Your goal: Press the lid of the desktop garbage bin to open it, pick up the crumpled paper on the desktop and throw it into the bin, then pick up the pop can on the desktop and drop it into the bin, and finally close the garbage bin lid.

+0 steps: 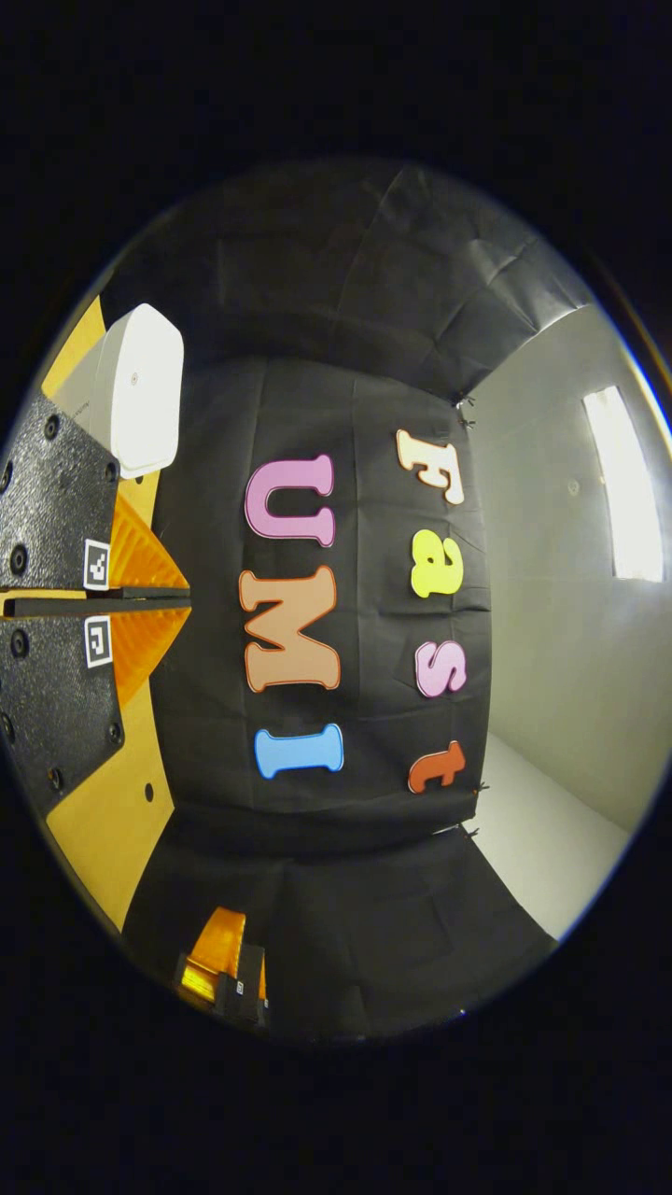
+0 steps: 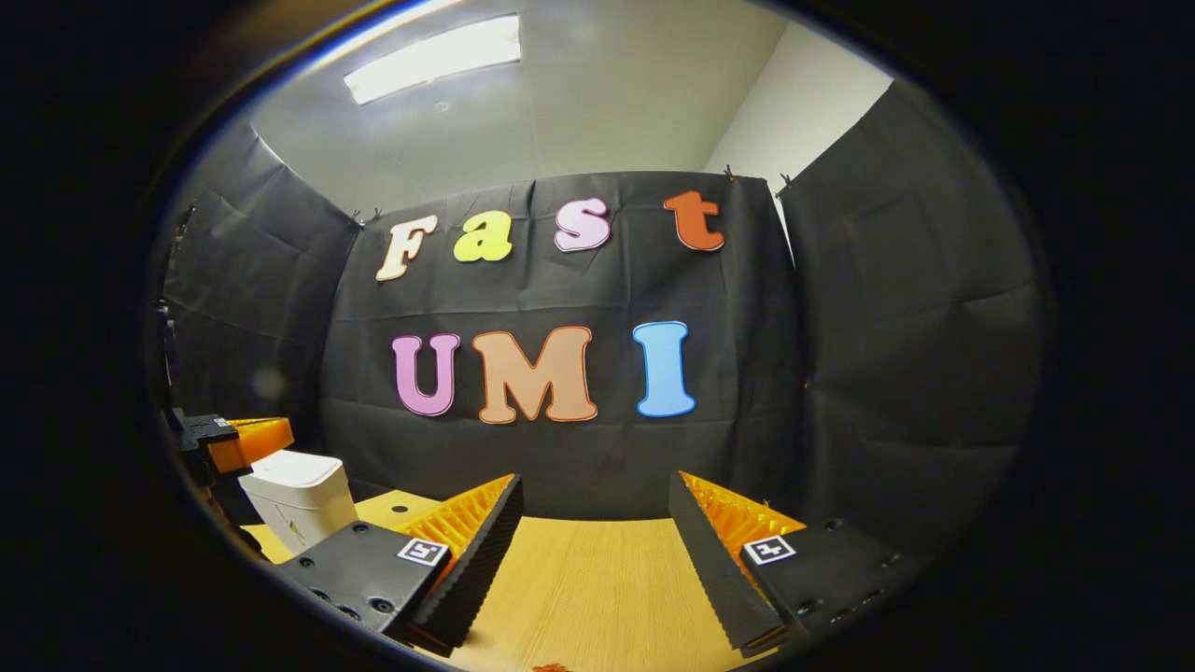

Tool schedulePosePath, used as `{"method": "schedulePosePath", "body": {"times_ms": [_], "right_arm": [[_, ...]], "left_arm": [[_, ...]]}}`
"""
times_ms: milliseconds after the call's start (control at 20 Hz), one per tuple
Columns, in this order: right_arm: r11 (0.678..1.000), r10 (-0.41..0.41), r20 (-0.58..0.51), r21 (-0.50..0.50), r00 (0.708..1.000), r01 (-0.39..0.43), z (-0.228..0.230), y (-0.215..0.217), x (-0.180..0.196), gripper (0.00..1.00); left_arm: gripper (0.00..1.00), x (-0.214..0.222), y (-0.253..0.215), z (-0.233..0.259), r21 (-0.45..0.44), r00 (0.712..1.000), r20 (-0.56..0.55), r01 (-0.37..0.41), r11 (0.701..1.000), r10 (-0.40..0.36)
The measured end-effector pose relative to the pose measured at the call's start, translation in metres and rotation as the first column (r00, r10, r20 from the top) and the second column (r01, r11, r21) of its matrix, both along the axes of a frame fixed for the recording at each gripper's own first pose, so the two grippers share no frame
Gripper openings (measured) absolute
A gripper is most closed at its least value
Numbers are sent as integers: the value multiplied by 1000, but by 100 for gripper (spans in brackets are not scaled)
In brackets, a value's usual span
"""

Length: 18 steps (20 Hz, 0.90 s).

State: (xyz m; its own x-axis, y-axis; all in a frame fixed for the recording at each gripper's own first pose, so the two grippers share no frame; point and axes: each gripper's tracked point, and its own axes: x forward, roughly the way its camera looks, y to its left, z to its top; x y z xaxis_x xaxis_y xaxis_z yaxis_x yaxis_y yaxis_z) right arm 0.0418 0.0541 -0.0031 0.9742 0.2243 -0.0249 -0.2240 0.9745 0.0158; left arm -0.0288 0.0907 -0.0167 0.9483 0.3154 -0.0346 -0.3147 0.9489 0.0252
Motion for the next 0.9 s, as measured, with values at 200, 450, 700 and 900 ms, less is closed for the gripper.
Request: {"method": "schedulePosePath", "body": {"times_ms": [200, 450, 700, 900], "right_arm": [[1000, 22, -1, 21, 1000, -22, -2, 5, -2, 99], [1000, 16, -17, 19, 1000, -16, -10, 7, -5, 98], [999, 32, -37, -2, 999, -32, -21, 22, -11, 98], [999, 35, -59, -30, 998, -36, -29, 27, -15, 98]], "left_arm": [[0, -6, 40, -6, 45, 996, -27, -87, 995, 89], [0, -16, 90, -19, 74, 982, -42, -181, 981, 185], [0, -23, 136, -54, 75, 956, -103, -266, 961, 273], [0, -26, 165, -75, 92, 935, -129, -320, 943, 330]]}}
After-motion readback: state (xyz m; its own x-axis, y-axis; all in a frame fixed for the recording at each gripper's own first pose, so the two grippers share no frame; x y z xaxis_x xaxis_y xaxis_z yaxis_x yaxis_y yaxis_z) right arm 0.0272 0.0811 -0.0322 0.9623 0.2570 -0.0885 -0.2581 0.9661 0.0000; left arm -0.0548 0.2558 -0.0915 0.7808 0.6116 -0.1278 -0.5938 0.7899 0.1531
